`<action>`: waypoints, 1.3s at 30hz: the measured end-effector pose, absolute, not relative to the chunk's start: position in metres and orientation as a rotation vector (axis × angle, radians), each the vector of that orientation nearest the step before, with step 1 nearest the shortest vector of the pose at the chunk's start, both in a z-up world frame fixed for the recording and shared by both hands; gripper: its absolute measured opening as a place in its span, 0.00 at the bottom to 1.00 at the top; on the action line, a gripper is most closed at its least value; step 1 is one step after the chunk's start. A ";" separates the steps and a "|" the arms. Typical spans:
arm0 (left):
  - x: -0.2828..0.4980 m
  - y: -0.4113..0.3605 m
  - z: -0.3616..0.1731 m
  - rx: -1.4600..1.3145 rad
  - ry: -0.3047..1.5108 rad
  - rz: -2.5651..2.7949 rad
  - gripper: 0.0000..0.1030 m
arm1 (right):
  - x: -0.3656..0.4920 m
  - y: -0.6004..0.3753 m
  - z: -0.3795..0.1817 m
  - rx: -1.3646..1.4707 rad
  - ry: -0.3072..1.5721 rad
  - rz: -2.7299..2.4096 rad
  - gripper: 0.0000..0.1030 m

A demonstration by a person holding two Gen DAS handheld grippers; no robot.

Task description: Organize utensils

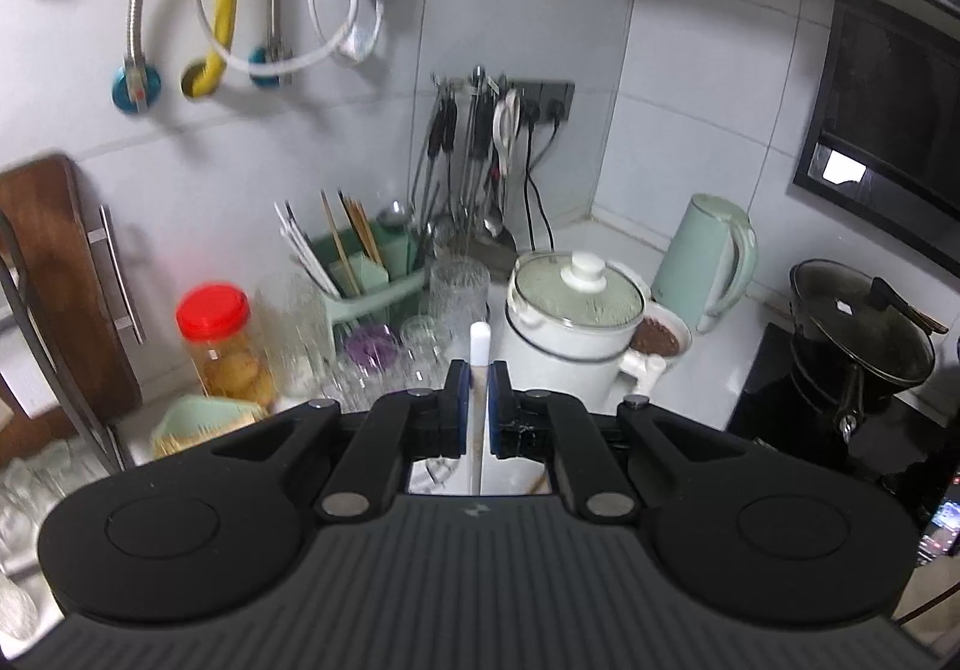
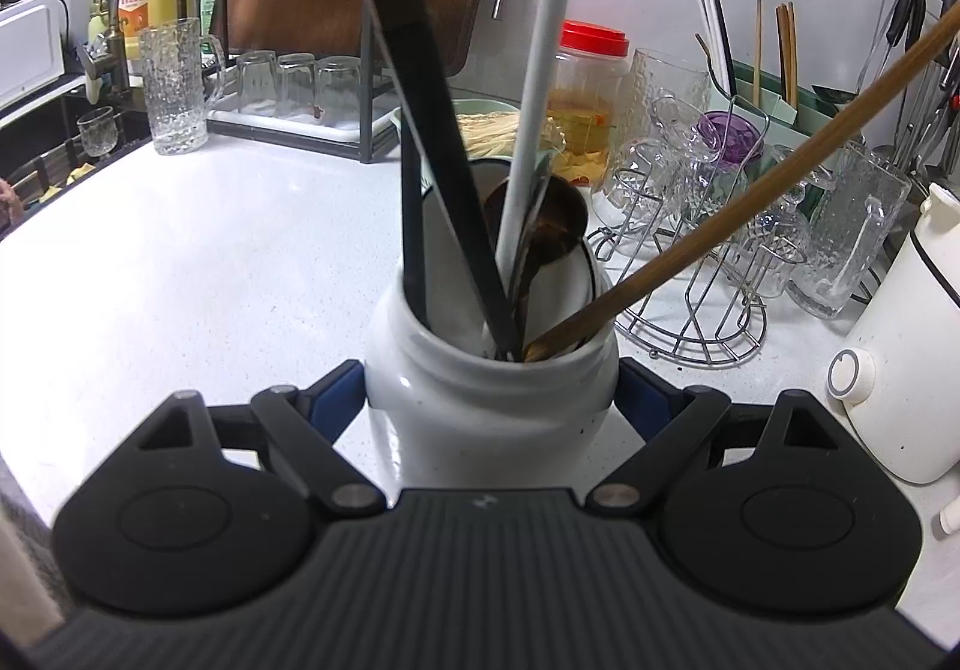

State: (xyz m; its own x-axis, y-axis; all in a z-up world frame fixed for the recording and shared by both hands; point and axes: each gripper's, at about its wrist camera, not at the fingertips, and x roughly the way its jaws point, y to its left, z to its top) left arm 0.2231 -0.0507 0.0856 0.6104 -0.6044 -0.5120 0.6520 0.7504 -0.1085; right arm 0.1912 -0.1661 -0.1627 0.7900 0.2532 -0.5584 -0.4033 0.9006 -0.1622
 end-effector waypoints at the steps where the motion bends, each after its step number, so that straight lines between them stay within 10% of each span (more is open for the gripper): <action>1: 0.225 -0.052 0.083 0.097 0.579 -0.728 0.07 | 0.191 -0.166 -0.163 -0.281 0.557 0.358 0.88; 20: 0.265 -0.071 0.031 0.135 0.898 -0.703 0.07 | 0.190 -0.163 -0.164 -0.274 0.558 0.322 0.88; 24: 0.265 -0.066 0.033 0.108 0.859 -0.681 0.36 | 0.189 -0.163 -0.164 -0.271 0.557 0.312 0.88; 39: 0.282 -0.011 0.023 -0.091 0.736 -0.453 0.60 | 0.176 -0.189 -0.164 -0.231 0.580 0.204 0.88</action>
State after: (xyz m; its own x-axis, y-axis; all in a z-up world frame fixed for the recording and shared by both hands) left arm 0.2818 -0.0112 0.0233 0.6499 -0.4293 -0.6271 0.3662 0.9000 -0.2365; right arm 0.1756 -0.1895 -0.1638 0.8178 0.1255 -0.5617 -0.2545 0.9542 -0.1572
